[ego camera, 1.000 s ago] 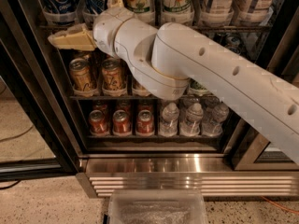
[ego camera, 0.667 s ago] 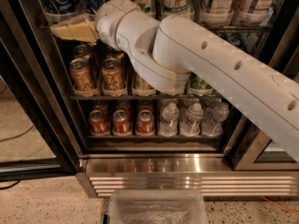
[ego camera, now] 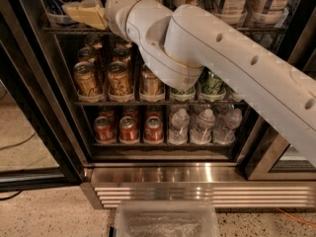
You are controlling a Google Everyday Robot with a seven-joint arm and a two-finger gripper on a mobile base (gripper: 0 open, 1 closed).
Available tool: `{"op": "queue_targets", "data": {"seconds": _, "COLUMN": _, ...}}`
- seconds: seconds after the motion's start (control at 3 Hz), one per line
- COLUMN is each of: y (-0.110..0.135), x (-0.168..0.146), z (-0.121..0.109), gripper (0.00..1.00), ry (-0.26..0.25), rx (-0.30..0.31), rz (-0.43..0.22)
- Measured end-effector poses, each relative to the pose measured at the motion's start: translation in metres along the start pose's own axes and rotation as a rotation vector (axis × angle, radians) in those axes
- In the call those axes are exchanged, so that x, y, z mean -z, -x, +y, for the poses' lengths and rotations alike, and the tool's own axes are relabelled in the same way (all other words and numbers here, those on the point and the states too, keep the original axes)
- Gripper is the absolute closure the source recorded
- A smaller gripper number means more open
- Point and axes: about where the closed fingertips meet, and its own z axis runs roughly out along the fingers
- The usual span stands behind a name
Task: Pick pepsi can from top shelf of fridge
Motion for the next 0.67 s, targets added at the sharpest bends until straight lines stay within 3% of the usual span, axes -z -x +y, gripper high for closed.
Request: {"op": "queue_targets", "data": {"seconds": 0.67, "y": -0.02, "x": -0.002, "z": 0.017, "gripper": 0.65, "ry": 0.034, "rx": -0.032, "rz": 0.046}}
